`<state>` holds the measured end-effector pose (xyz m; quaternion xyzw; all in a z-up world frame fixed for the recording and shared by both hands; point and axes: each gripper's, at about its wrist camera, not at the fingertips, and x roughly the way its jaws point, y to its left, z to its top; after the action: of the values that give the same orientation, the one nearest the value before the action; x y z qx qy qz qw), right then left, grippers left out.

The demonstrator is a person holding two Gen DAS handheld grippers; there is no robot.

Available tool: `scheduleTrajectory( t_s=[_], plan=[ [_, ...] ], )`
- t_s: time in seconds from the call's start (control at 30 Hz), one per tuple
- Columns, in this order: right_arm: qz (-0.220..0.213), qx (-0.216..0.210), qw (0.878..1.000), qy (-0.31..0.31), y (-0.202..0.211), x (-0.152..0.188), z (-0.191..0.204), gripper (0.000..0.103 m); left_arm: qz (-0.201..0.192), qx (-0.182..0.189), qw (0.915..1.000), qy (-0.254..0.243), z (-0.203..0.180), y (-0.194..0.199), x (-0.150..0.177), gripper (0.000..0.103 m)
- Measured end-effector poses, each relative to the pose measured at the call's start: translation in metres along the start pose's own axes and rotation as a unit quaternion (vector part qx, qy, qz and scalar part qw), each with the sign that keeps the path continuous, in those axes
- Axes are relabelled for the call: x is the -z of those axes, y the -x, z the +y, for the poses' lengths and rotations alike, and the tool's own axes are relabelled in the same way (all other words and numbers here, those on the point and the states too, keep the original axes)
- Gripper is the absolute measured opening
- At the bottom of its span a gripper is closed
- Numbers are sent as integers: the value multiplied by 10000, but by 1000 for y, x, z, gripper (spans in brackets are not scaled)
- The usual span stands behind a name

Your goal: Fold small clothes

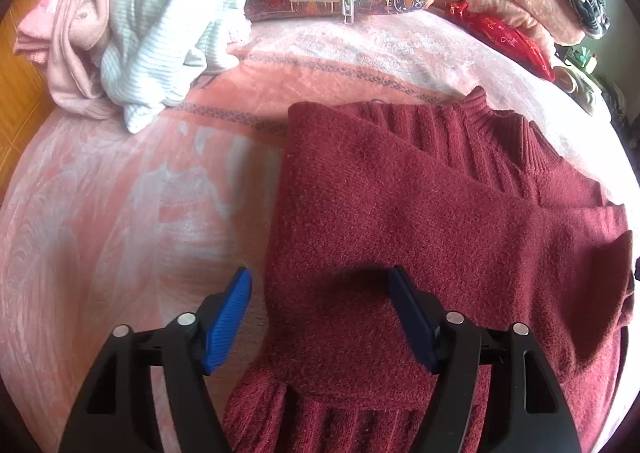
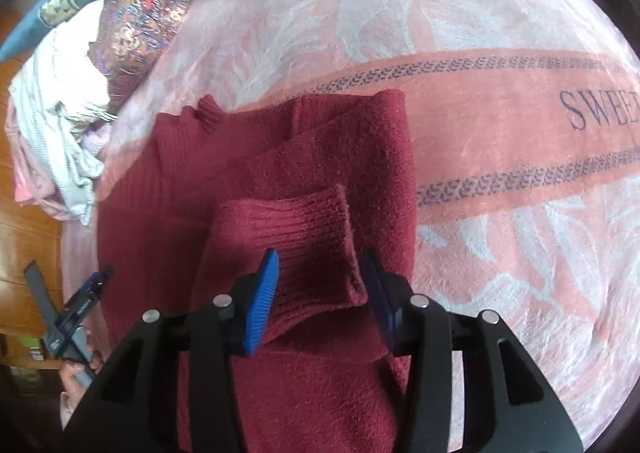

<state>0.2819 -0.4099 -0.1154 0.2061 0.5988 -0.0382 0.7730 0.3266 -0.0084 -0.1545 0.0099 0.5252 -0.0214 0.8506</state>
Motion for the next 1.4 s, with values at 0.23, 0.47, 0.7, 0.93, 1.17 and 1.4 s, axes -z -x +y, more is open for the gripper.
scheduleTrajectory(
  t_s=[0.23, 0.47, 0.7, 0.93, 1.17, 1.4],
  plan=[
    [173, 88, 9996, 217, -12, 5, -4, 6, -35, 19, 10000, 76, 3, -5, 2, 76],
    [99, 131, 9999, -31, 28, 18, -26, 5, -121, -49, 9999, 3, 1, -3, 5, 77],
    [228, 347, 9991, 38, 6, 22, -35, 22, -135, -171, 9997, -75, -2, -3, 8, 79],
    [-261, -105, 9980, 563, 27, 20, -5, 20, -265, 112, 9994, -214, -15, 13, 5, 79],
    [26, 447, 9969, 654, -16, 26, -3, 15, -309, -133, 9977, -585, -20, -7, 19, 87],
    [-75, -43, 9947, 1023, 46, 65, 9, 28, 25, 121, 9990, -434, 11, 38, 34, 86]
  ],
)
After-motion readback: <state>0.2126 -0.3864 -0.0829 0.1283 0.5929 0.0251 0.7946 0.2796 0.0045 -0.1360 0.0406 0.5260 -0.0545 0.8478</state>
